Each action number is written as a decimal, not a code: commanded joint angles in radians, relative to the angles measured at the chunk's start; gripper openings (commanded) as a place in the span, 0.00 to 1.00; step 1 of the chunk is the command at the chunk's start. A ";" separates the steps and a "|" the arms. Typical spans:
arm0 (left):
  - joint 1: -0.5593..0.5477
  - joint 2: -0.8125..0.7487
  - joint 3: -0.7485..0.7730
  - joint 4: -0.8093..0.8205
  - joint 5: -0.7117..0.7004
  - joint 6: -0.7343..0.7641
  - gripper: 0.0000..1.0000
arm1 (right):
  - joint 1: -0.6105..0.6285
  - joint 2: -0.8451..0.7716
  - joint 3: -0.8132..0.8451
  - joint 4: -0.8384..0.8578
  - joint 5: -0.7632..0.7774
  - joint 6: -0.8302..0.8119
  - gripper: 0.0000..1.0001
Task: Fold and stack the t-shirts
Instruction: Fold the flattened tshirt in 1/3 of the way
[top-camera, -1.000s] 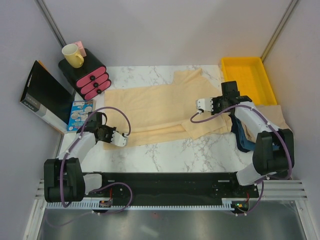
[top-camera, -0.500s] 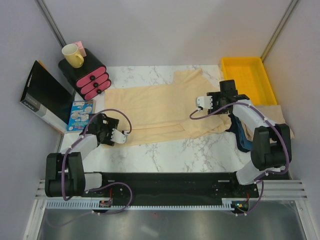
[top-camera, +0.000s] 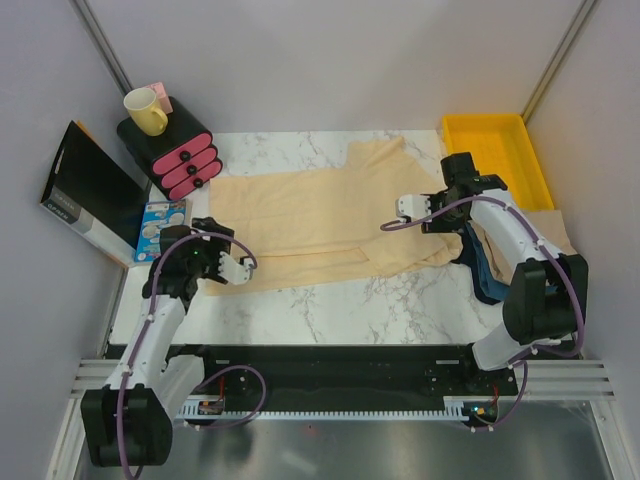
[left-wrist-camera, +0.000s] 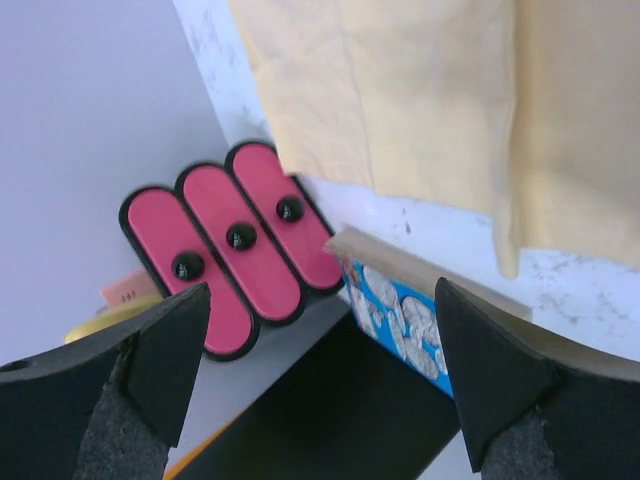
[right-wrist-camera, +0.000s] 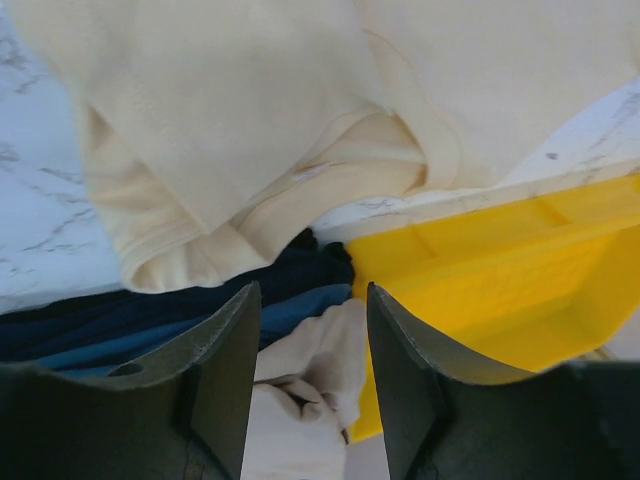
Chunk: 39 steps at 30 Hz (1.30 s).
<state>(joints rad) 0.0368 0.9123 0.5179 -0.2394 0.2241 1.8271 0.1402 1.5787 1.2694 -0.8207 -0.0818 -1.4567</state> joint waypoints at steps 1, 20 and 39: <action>-0.014 -0.029 0.080 -0.260 0.194 -0.003 1.00 | 0.004 0.021 0.031 -0.195 -0.007 0.032 0.50; -0.086 0.109 0.031 -0.469 0.100 0.037 0.73 | 0.004 0.060 0.102 -0.190 0.013 0.059 0.42; -0.097 0.304 -0.047 -0.362 -0.035 -0.020 0.62 | 0.018 0.064 0.123 -0.176 0.013 0.081 0.43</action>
<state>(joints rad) -0.0544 1.1328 0.5140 -0.6575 0.2504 1.8404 0.1547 1.6512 1.3567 -1.0016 -0.0696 -1.3903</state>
